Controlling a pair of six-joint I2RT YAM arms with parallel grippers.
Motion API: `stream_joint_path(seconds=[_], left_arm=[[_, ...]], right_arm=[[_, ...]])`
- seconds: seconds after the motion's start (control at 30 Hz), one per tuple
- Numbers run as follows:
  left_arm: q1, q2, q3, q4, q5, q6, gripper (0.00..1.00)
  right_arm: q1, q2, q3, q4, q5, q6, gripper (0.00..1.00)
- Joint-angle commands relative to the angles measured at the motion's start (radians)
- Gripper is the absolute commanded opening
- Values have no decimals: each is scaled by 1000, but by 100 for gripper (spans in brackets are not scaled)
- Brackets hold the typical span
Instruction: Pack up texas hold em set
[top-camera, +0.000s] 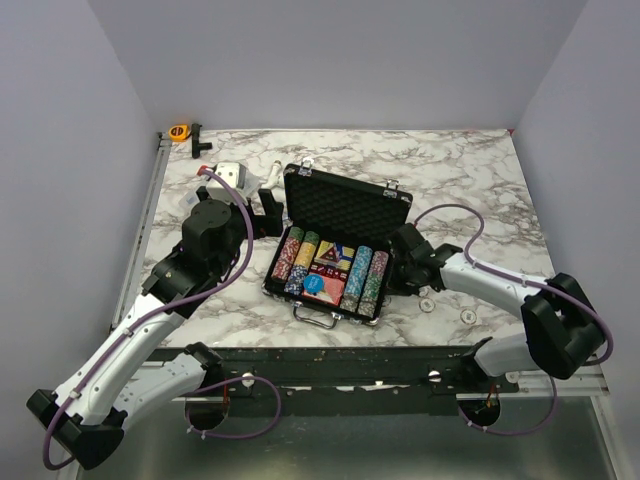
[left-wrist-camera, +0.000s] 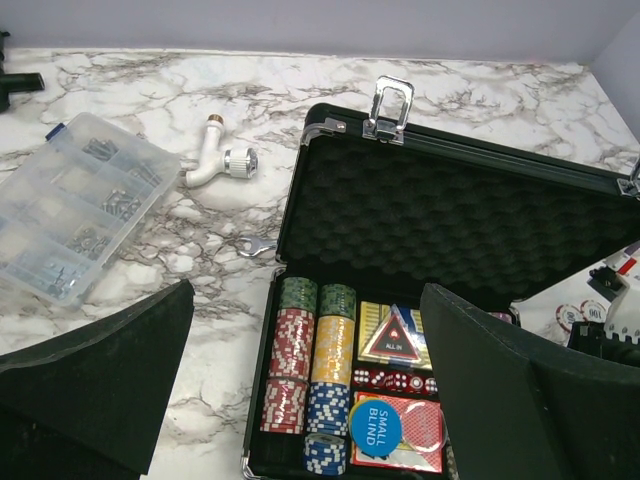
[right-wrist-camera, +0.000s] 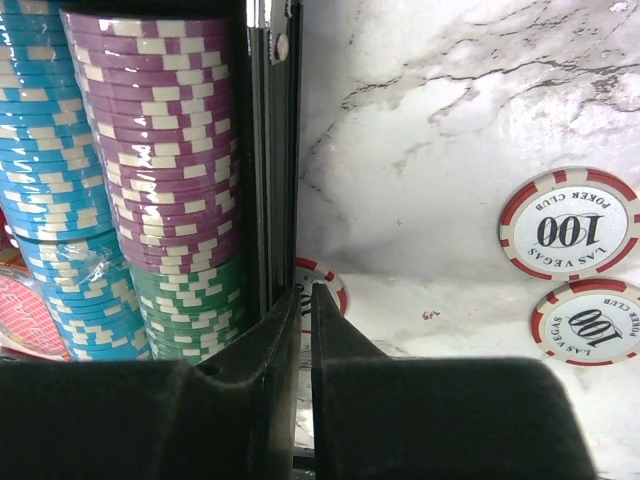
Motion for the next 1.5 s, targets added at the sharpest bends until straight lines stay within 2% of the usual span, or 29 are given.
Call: stream_joint_path(seconds=[0.0, 0.1, 0.23, 0.3, 0.4, 0.47, 0.57, 0.67, 0.87, 1.33, 1.47], left_arm=[[5, 10, 28, -6, 25, -9, 95], [6, 15, 28, -6, 25, -9, 95], [6, 23, 26, -2, 26, -9, 94], [5, 31, 25, -2, 27, -9, 94], [5, 43, 28, -4, 31, -10, 94], [5, 49, 29, -6, 37, -12, 94], [5, 54, 31, -5, 45, -15, 94], [5, 58, 32, -6, 53, -17, 94], [6, 57, 34, -8, 44, -13, 94], [5, 48, 39, -14, 53, -10, 94], [5, 42, 39, -14, 55, -10, 94]], right_arm=[[62, 124, -59, -72, 130, 38, 11], [78, 117, -60, -117, 168, 71, 9], [79, -42, -89, -64, 133, 78, 7], [78, -135, -85, -61, 165, 85, 7], [64, -211, -52, -141, 249, 97, 7], [42, -207, -30, -213, 273, 98, 7], [34, -165, -22, -215, 218, 37, 11], [34, -94, -17, -162, 103, -16, 21], [34, -67, -28, -80, 38, -38, 34], [33, 21, 6, -51, 38, -73, 34], [34, 49, 27, -104, 84, -66, 33]])
